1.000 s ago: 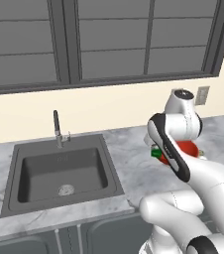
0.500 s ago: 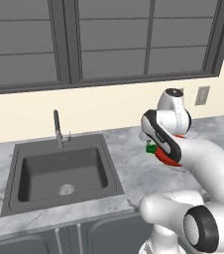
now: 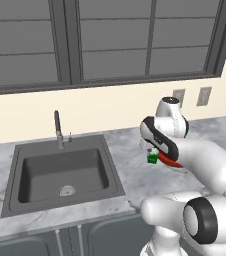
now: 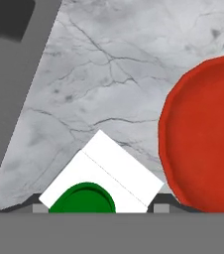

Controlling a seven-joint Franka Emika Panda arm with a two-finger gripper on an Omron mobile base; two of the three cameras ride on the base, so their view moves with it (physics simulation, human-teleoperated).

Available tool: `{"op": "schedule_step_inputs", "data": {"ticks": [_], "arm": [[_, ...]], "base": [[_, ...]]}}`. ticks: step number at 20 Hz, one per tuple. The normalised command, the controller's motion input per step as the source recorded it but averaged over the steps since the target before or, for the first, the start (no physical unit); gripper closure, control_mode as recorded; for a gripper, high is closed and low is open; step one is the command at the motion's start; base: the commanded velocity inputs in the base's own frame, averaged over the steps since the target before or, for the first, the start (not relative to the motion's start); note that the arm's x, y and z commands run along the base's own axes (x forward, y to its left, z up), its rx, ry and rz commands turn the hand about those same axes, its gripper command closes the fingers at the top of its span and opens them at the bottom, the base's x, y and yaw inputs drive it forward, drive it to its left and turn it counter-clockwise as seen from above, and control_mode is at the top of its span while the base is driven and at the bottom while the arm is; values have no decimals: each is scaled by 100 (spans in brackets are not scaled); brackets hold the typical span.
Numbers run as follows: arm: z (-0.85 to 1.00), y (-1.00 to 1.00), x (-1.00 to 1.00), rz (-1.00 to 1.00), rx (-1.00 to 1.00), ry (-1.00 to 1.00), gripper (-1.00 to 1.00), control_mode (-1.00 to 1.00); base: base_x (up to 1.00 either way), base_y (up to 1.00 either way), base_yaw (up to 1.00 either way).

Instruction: Gather the eggs and milk located in the vicinity of the sink area and place them right next to the bowl.

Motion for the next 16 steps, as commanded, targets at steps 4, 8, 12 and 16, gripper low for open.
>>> {"op": "schedule_step_inputs", "data": {"ticks": [4,8,12,16], "arm": [[0,0,24,5,-10,4,100,-100],[0,2,37,7,-7,0,100,-100],[0,19,-45,1,0,-5,100,-100],[-3,15,-51,0,0,-15,100,-100]], "base": [[0,0,0],[0,0,0],[0,0,0],[0,0,0]]}}
